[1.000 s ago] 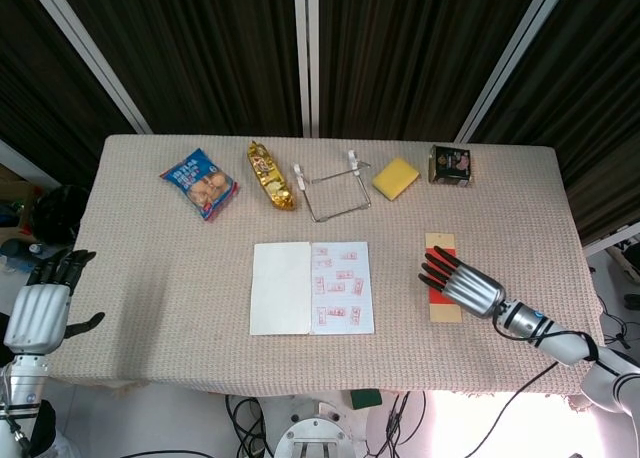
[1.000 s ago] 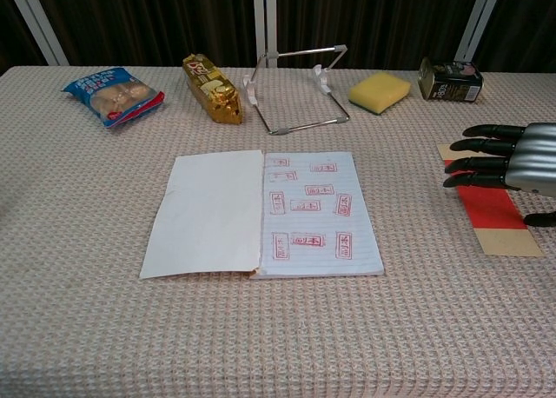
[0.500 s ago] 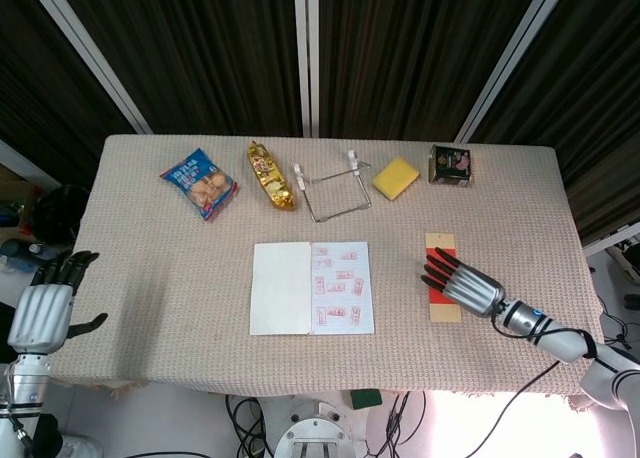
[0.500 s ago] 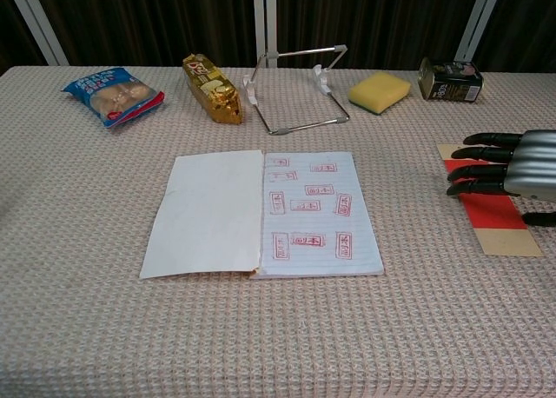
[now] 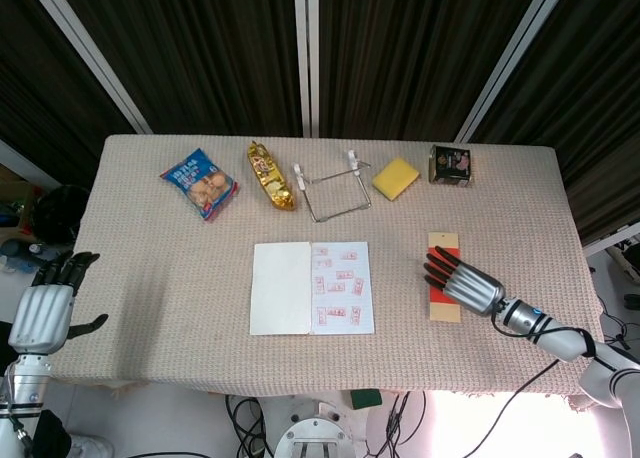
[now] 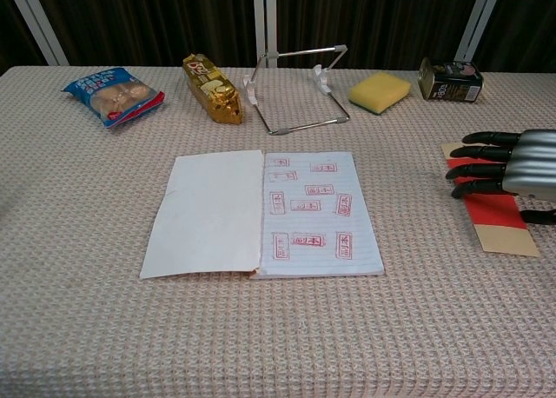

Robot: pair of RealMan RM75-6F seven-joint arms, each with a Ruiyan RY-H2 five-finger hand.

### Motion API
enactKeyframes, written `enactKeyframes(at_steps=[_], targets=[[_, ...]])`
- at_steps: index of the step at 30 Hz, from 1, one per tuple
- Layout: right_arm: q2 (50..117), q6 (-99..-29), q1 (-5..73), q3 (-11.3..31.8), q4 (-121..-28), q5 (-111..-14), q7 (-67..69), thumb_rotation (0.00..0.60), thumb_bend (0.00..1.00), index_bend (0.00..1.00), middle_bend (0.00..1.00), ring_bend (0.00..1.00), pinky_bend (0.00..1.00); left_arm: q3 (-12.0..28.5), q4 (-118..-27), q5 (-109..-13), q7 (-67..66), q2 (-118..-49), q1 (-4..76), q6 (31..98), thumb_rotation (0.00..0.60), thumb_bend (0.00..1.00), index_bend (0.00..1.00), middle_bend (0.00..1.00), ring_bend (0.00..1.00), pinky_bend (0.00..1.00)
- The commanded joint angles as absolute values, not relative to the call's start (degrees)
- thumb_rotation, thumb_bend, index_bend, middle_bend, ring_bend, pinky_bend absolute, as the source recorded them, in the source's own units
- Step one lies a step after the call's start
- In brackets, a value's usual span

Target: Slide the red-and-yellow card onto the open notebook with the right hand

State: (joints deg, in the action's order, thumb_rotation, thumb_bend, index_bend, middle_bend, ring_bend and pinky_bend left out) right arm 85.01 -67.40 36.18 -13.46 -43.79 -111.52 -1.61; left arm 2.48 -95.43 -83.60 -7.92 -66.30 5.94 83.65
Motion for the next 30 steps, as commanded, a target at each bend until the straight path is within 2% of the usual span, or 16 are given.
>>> enactKeyframes(at_steps=[1, 7, 14, 20, 27, 30], targets=[[84.9, -68.3, 36.0, -13.3, -43.7, -111.2, -1.6, 0.6, 0.35, 0.37, 0.1, 0.0, 0.0, 2.4, -95.5, -83.7, -7.9, -66.3, 5.9, 83.6, 0.6, 0.0, 0.17, 0.15, 0.1, 0.16], [83.6, -72.8, 36.3, -11.6, -46.0, -111.0, -2.5, 0.6, 0.35, 0.37, 0.11, 0.0, 0.0, 2.2, -96.3, -83.9, -8.1, -65.8, 5.8, 83.7, 0.6, 0.0, 0.17, 0.15, 0.1, 0.16], [82.4, -74.9, 40.3, -9.9, -53.6, -113.7, -6.3, 0.6, 0.35, 0.37, 0.12, 0.0, 0.0, 2.0, -97.0, -84.6, -8.4, -65.3, 5.9, 83.9, 0.6, 0.0, 0.17, 0.15, 0.1, 0.16], [84.5, -68.6, 45.1, -7.8, -61.5, -113.8, -9.9, 0.6, 0.35, 0.36, 0.11, 0.0, 0.0, 1.9, -97.5, -84.9, -8.2, -64.9, 5.5, 84.6, 0.6, 0.0, 0.17, 0.15, 0.1, 0.16], [88.5, -58.1, 48.4, -3.9, -69.1, -109.0, -17.1, 0.6, 0.35, 0.34, 0.11, 0.0, 0.0, 1.5, -97.0, -85.2, -7.5, -65.2, 5.2, 84.6, 0.6, 0.0, 0.17, 0.15, 0.09, 0.16], [89.4, -55.7, 49.0, -2.5, -70.6, -107.0, -19.2, 0.6, 0.35, 0.33, 0.1, 0.0, 0.0, 1.5, -96.7, -85.2, -7.0, -65.3, 5.0, 84.8, 0.6, 0.0, 0.17, 0.15, 0.1, 0.16]])
